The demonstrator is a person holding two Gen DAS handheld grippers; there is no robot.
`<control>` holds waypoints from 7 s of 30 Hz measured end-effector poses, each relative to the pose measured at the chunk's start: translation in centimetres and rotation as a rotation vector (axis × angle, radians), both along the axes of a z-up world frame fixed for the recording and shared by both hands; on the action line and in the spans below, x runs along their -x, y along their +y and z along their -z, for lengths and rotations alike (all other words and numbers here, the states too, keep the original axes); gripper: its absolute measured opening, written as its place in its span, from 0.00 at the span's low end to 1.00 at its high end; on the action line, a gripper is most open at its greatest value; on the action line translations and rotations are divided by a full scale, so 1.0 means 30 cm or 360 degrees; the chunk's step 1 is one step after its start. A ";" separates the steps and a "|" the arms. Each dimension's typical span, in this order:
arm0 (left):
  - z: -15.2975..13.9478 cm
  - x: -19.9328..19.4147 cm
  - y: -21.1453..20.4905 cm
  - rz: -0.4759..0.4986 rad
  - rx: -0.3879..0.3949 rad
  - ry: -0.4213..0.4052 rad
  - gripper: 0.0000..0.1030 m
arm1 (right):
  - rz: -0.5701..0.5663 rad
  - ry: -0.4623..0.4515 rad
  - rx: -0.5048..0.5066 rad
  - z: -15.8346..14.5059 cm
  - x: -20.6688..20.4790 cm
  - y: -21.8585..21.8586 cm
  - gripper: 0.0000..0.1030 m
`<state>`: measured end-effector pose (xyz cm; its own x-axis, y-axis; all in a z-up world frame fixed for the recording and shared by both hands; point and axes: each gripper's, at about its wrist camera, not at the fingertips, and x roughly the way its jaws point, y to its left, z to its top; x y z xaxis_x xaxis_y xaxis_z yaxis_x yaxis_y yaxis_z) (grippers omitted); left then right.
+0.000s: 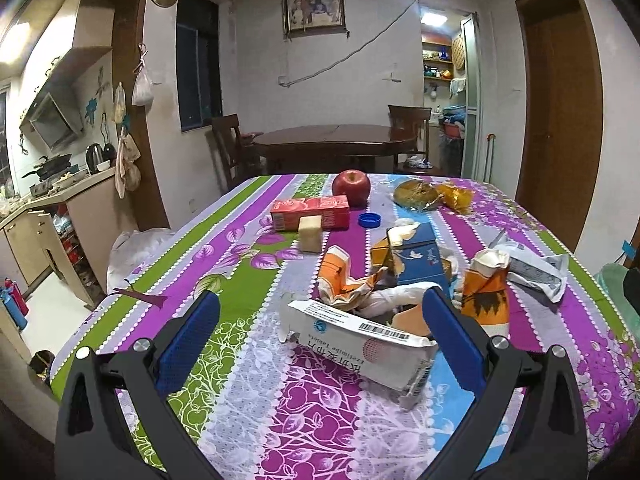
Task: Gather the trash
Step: 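Close the right gripper on the orange paper cup while the left tool approaches the white medicine box, then grasp the white medicine box with the left gripper and lift it, then carry both items over the green bin and open both grippers to drop them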
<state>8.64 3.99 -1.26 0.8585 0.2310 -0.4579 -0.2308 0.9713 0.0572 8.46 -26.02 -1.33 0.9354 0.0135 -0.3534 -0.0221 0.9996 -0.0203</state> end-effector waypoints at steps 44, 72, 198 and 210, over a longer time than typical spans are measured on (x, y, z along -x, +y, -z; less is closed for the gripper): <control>0.085 -0.086 0.159 -0.0168 -0.0054 0.0199 0.95 | -0.0208 0.0212 0.0104 0.068 -0.213 0.175 0.96; 0.021 -0.244 0.318 0.0292 0.0150 0.0267 0.95 | -0.0459 0.0715 -0.0060 0.225 -0.479 0.259 0.67; -0.007 -0.410 -1.271 0.1472 -0.0641 0.0402 0.44 | 0.0515 0.0855 -0.0222 0.010 -0.219 -1.225 0.31; 0.056 -0.439 -1.397 0.1516 -0.0692 0.0480 0.44 | 0.0529 0.1042 -0.0284 0.133 -0.294 -1.254 0.31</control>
<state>21.81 -37.93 -2.95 0.6369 -0.2766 -0.7196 0.6871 0.6271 0.3671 17.27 -63.63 -5.33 0.4997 -0.1235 -0.8574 0.3294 0.9425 0.0563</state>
